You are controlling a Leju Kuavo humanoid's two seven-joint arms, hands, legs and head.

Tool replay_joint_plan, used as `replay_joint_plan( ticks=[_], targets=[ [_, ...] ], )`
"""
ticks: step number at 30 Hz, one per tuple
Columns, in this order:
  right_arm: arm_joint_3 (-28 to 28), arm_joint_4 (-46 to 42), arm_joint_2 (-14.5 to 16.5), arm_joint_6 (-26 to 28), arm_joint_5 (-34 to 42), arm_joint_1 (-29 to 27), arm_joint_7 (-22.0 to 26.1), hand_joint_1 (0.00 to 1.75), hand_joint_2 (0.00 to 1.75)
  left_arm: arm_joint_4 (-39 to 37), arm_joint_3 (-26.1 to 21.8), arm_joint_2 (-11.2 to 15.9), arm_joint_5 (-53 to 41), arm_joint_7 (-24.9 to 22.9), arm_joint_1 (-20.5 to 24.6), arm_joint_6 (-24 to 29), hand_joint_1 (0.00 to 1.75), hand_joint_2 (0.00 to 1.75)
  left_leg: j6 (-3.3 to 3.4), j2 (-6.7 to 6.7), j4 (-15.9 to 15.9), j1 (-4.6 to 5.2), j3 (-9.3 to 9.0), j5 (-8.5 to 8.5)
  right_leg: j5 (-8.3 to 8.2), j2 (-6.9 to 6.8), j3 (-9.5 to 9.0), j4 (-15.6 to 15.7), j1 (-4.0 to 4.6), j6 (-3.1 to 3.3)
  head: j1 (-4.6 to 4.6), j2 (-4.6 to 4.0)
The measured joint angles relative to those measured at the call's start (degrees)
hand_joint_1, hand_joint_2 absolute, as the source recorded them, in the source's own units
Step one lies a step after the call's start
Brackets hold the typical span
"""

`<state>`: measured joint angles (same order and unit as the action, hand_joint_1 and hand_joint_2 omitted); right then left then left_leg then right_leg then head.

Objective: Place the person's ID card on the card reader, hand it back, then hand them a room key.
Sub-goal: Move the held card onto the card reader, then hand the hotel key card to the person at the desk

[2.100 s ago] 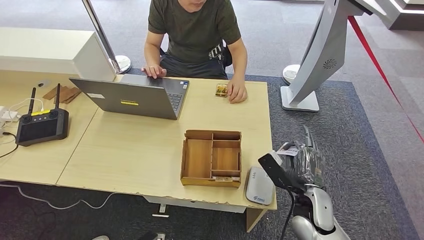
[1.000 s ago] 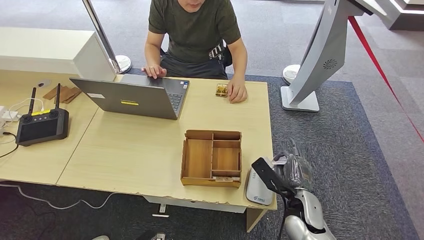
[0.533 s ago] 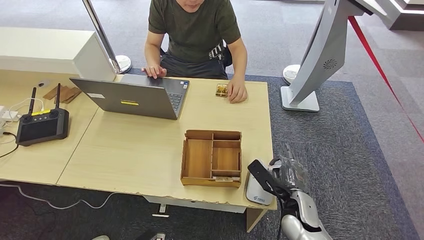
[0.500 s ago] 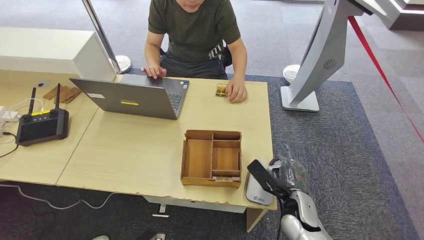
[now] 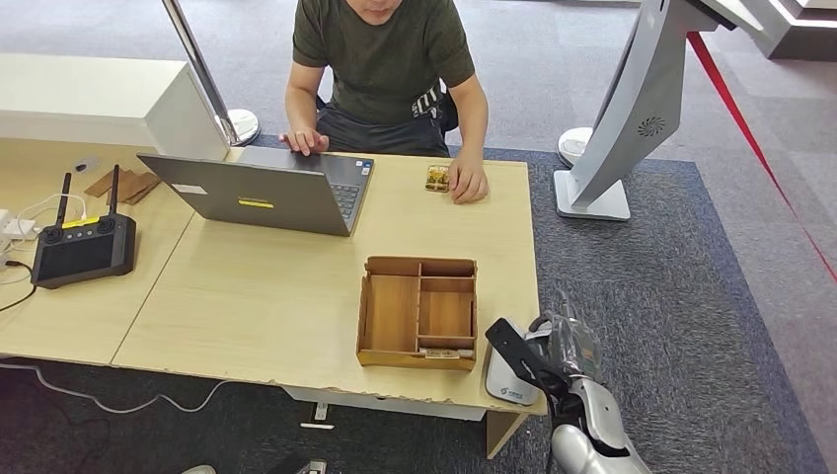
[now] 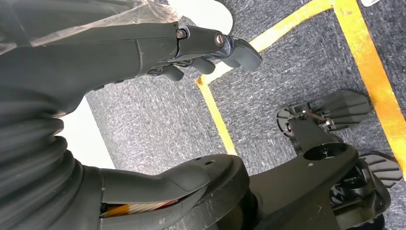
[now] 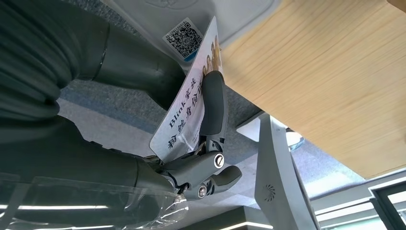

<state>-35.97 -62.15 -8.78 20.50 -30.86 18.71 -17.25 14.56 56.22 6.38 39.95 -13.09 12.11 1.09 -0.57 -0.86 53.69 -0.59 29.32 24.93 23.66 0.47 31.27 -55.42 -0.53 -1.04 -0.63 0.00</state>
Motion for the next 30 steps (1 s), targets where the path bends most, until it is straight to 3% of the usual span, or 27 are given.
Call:
replay_joint_plan(
  ticks=[21, 30],
  targets=[
    [-0.64, 1.80, 0.46, 0.96, 1.96, 1.30, 2.25, 1.75, 1.75, 0.00, -0.08, 0.00, -0.52, -0.17, -0.01, -0.17, 0.00, 1.75, 0.00, 0.00, 0.00, 0.00, -0.01, 0.00, 0.00, 0.00, -0.01, 0.00, 0.00, 0.00, 0.00, 0.00],
    [-0.79, -8.41, -1.34, 1.22, -5.39, 3.29, -2.31, 1.75, 1.75, 0.00, -0.72, 0.00, -0.92, 0.20, -0.11, -0.17, 0.00, 1.75, 0.01, 0.01, 0.01, 0.00, -0.02, -0.01, -0.01, 0.00, 0.00, 0.00, 0.00, 0.00, 0.01, 0.00]
  ],
)
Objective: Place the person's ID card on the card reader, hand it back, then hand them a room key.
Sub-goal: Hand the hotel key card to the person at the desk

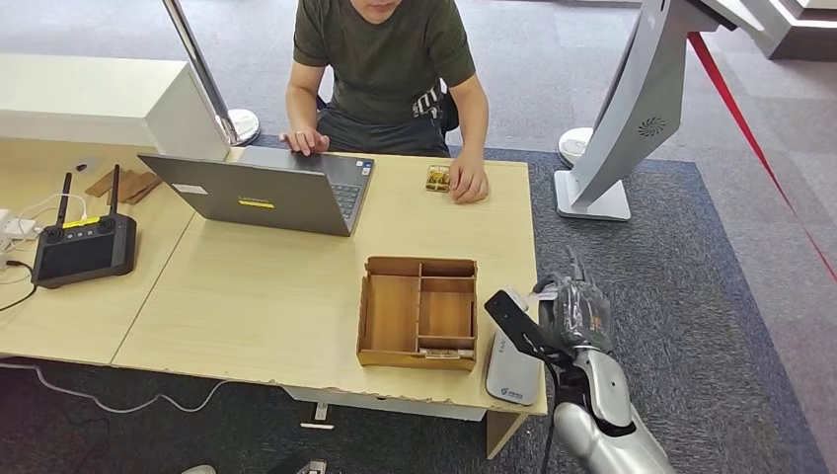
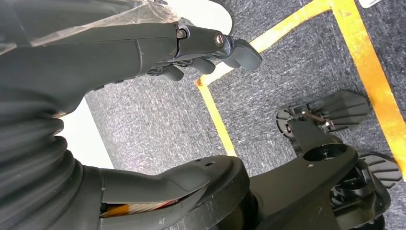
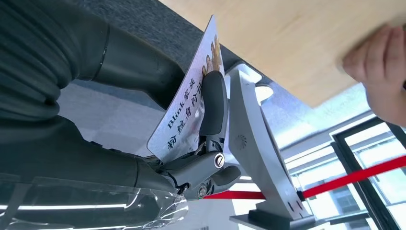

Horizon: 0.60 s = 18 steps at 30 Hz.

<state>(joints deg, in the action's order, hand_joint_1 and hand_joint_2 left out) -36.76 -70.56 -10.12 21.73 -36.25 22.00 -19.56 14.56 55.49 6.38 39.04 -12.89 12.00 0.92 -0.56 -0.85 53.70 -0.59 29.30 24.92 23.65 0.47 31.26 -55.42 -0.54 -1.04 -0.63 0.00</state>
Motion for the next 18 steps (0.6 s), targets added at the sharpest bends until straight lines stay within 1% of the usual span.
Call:
replay_joint_plan(
  ticks=[7, 13, 18],
  targets=[
    [-0.24, -5.09, -0.71, -0.17, -1.61, 1.02, 1.02, 1.75, 1.75, 0.00, -0.27, 0.00, -0.72, 0.12, 0.05, -0.17, 0.00, 1.75, 0.00, 0.00, 0.00, 0.00, 0.01, 0.00, 0.00, 0.00, 0.01, 0.00, 0.00, 0.00, -0.01, 0.00],
    [-1.20, -8.54, -0.74, -3.45, -2.54, 5.71, 0.94, 1.75, 1.75, 0.03, -0.26, -0.10, -1.89, -0.55, 0.71, -0.86, 0.00, 1.75, -0.01, 0.00, 0.00, 0.00, 0.01, -0.03, -0.01, 0.00, -0.01, -0.02, 0.00, 0.01, -0.01, 0.00],
    [-3.17, -9.03, 0.37, -5.20, -2.73, 10.39, 1.07, 1.75, 1.75, 0.07, -0.24, -0.44, -2.69, -1.17, 1.49, -1.63, 0.00, 1.75, -0.01, 0.00, 0.00, 0.00, 0.02, -0.04, -0.04, 0.00, 0.00, -0.04, 0.00, 0.04, 0.01, 0.00]
  ],
)
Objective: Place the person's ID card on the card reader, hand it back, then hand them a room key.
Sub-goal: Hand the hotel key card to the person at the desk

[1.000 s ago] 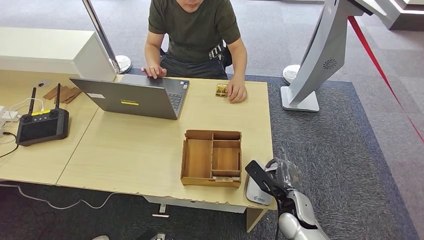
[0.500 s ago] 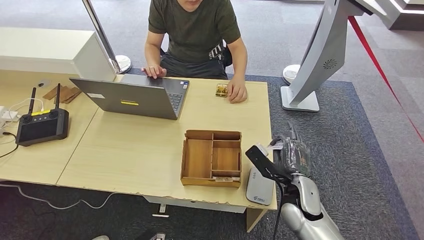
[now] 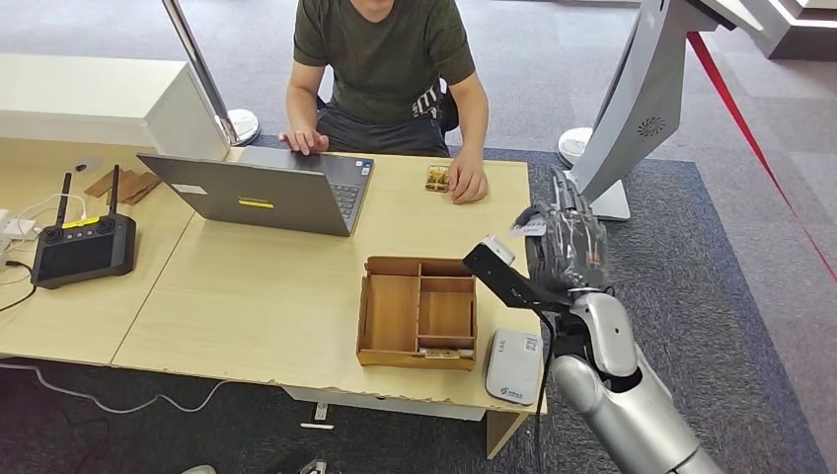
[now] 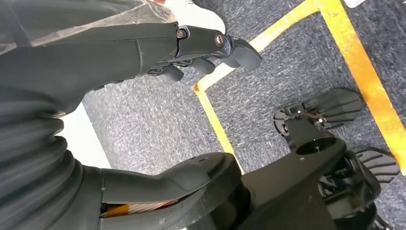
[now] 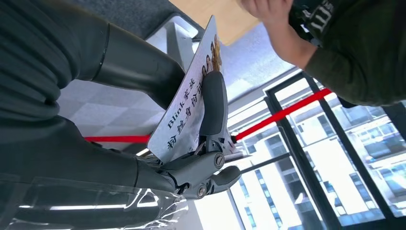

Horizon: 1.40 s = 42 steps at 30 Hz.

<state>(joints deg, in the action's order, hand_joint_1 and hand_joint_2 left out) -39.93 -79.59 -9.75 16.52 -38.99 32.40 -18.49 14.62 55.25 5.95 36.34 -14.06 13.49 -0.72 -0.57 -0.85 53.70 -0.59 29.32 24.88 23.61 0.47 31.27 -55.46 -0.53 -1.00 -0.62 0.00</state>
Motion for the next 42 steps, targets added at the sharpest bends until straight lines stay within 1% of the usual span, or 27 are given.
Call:
replay_joint_plan(
  ticks=[2, 9, 10, 11, 13, 15, 18, 27, 42],
  targets=[
    [-0.52, 0.01, 0.37, -0.39, 0.01, 0.95, 0.05, 1.75, 1.75, 0.00, 0.00, -0.08, -0.10, -0.19, 0.16, -0.19, 0.00, 1.75, 0.00, 0.00, 0.00, 0.00, 0.00, 0.00, 0.00, 0.00, 0.00, -0.01, 0.00, 0.01, 0.01, 0.00],
    [-0.63, 0.03, 0.45, -0.49, 0.02, 1.10, 0.06, 1.75, 1.75, 0.00, 0.00, -0.09, -0.11, -0.24, 0.19, -0.26, 0.00, 1.75, 0.00, 0.00, 0.00, 0.00, 0.00, 0.00, 0.00, 0.00, 0.00, -0.01, 0.00, 0.01, 0.01, 0.00],
    [-1.23, 0.33, 0.84, -1.09, 0.43, 2.07, 0.26, 1.75, 1.75, 0.00, 0.01, -0.16, -0.22, -0.31, 0.35, -0.35, 0.00, 1.75, 0.00, 0.00, 0.00, 0.00, 0.01, 0.00, 0.00, 0.00, 0.01, -0.01, 0.00, 0.01, 0.01, 0.00],
    [-2.34, 1.15, 1.61, -1.89, 1.31, 3.72, 0.79, 1.75, 1.75, 0.00, 0.02, -0.30, -0.36, -0.39, 0.58, -0.54, 0.00, 1.75, -0.01, 0.00, 0.00, 0.00, 0.03, -0.01, 0.00, 0.00, 0.02, -0.03, 0.00, 0.01, -0.01, 0.00],
    [-6.44, 5.47, 4.87, -3.52, 4.82, 9.34, 2.75, 1.75, 1.75, 0.00, 0.04, -0.73, -0.73, -0.54, 1.22, -1.14, 0.00, 1.75, -0.02, -0.01, -0.01, -0.01, 0.06, -0.02, 0.00, -0.01, 0.05, -0.05, 0.01, 0.01, -0.02, 0.00],
    [-9.91, 10.23, 7.78, -3.53, 8.19, 13.45, 4.25, 1.75, 1.75, 0.00, 0.04, -1.03, -0.88, -0.57, 1.52, -1.49, 0.00, 1.75, -0.02, -0.01, 0.00, -0.02, 0.07, -0.02, 0.00, -0.01, 0.07, -0.06, 0.01, 0.01, -0.01, 0.00],
    [-11.80, 12.98, 9.11, -3.06, 9.81, 15.04, 4.65, 1.75, 1.75, 0.00, 0.04, -1.19, -0.93, -0.58, 1.54, -1.49, 0.00, 1.75, -0.02, -0.02, 0.00, -0.01, 0.08, -0.02, 0.00, -0.03, 0.08, -0.06, 0.01, 0.01, 0.01, 0.00],
    [-14.27, 16.34, 10.16, -2.90, 10.27, 16.38, 4.72, 1.75, 1.75, 0.00, 0.04, -1.22, -0.91, -0.75, 1.54, -1.49, 0.00, 1.75, -0.03, -0.02, 0.01, -0.01, 0.08, -0.02, 0.00, -0.02, 0.10, -0.05, 0.01, 0.02, -0.01, 0.00],
    [-16.94, 19.36, 10.69, -2.89, 9.98, 17.24, 4.25, 1.75, 1.75, 0.00, 0.04, -1.25, -0.74, -0.76, 1.50, -1.38, 0.00, 1.75, -0.03, -0.02, 0.01, -0.01, 0.08, -0.02, 0.00, -0.02, 0.10, -0.06, 0.01, 0.02, -0.01, 0.00]
  ],
)
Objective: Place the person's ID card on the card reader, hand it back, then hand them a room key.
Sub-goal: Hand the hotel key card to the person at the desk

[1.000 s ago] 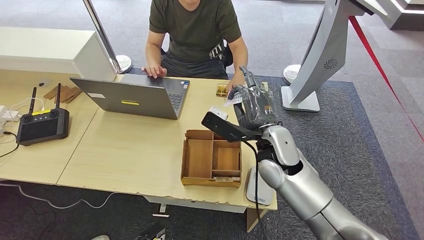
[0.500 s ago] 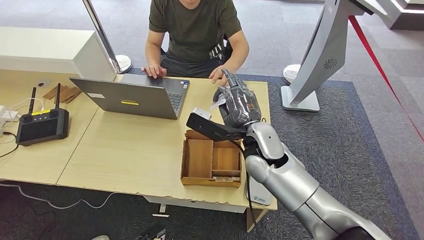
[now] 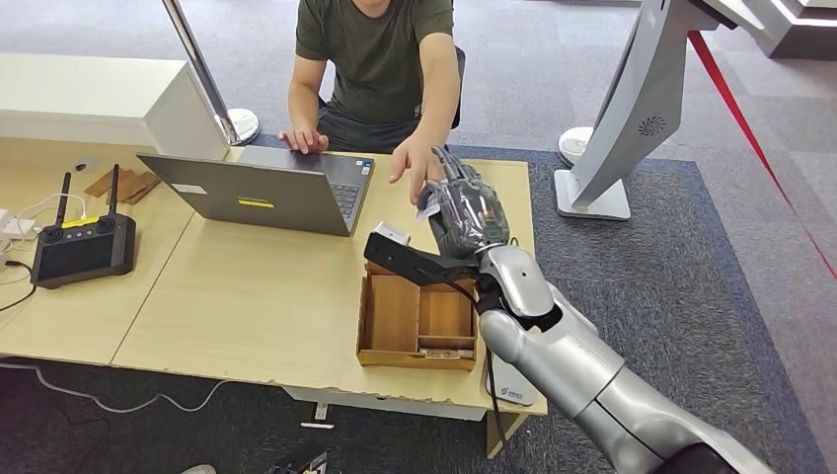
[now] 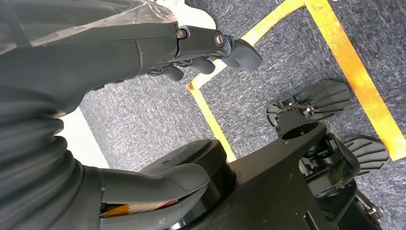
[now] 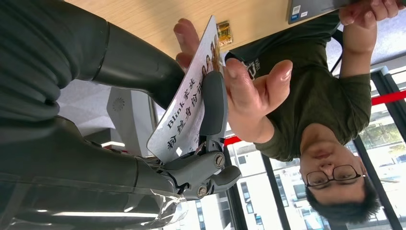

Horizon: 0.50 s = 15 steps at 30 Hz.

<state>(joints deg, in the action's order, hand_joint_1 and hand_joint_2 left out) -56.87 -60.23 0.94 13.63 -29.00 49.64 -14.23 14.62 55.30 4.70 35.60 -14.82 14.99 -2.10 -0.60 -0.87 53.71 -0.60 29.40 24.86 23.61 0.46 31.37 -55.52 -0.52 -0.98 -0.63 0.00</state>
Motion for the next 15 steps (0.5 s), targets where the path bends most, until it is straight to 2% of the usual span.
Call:
replay_joint_plan(
  ticks=[13, 15],
  targets=[
    [-1.35, 1.29, 0.34, -0.02, -0.26, 0.50, -0.18, 1.75, 1.75, 0.00, 0.00, 0.00, 0.07, 0.00, -0.02, 0.00, 0.00, 1.75, 0.00, 0.00, 0.00, 0.00, 0.00, 0.00, 0.00, 0.00, 0.01, 0.00, 0.00, 0.00, 0.01, 0.00],
    [-1.40, 1.52, 0.38, -0.04, -0.30, 0.58, -0.26, 1.68, 1.75, 0.00, 0.00, 0.00, 0.07, 0.00, -0.02, 0.00, 0.00, 1.75, 0.00, 0.00, 0.00, 0.00, 0.00, 0.00, 0.00, 0.00, 0.01, 0.00, 0.00, 0.00, 0.01, 0.00]
  ],
)
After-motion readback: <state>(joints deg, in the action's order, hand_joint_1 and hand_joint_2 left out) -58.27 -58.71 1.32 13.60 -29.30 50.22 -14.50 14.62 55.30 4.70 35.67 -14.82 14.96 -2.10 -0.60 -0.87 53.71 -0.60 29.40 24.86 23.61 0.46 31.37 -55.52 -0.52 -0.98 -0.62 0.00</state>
